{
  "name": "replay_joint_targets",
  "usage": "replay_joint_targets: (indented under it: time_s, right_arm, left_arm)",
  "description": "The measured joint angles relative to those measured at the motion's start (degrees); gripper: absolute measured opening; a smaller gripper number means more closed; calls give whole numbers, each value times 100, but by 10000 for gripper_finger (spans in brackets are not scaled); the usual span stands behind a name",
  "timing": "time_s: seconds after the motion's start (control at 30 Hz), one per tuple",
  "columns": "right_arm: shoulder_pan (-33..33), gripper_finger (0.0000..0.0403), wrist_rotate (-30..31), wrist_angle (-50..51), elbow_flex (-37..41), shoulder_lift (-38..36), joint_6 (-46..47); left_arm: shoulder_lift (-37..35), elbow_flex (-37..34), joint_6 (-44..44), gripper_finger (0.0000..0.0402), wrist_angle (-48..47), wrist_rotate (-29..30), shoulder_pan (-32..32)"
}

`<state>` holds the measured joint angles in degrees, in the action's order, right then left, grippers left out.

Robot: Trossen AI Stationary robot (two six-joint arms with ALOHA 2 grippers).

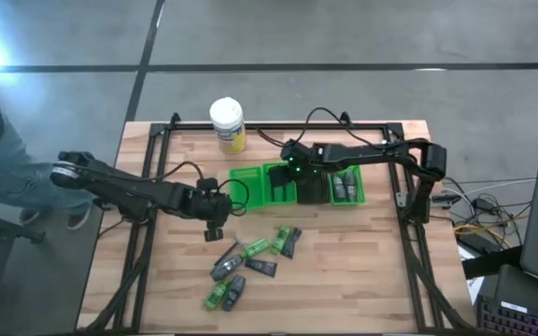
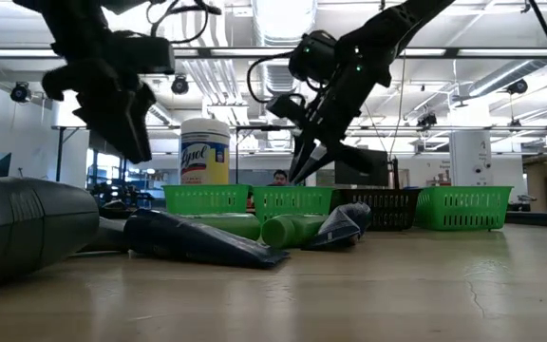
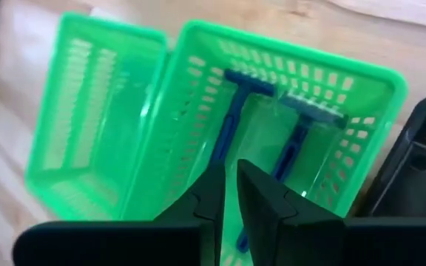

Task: Pick & Place Travel size toiletries
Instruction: Put the razor into the middle green bin

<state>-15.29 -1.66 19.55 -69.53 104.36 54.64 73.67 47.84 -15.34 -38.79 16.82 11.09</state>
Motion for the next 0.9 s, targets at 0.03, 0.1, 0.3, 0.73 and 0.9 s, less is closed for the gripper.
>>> replay_joint_targets:
  time_s: [0.03, 0.1, 0.3, 0.73, 0.9]
  right_arm:
    - [0, 40, -77, 9, -8, -42, -123]
    - [17, 53, -115, 139, -20, -188, -293]
    - [189, 130, 344, 451, -23, -679, -964]
    - [626, 274, 990, 2289, 63, -1427, -1699]
    - [693, 289, 1041, 2339, 276, -1846, -2187]
  left_arm:
    - [0, -46, -61, 193, 56, -284, 0]
    - [0, -177, -147, 193, 76, -808, 5]
    - [-46, -654, -313, 195, 321, -1942, 3]
    - [-76, -1066, -1587, 193, 2439, -2202, 4]
    - [-42, -783, -2846, 191, 1491, -1387, 4]
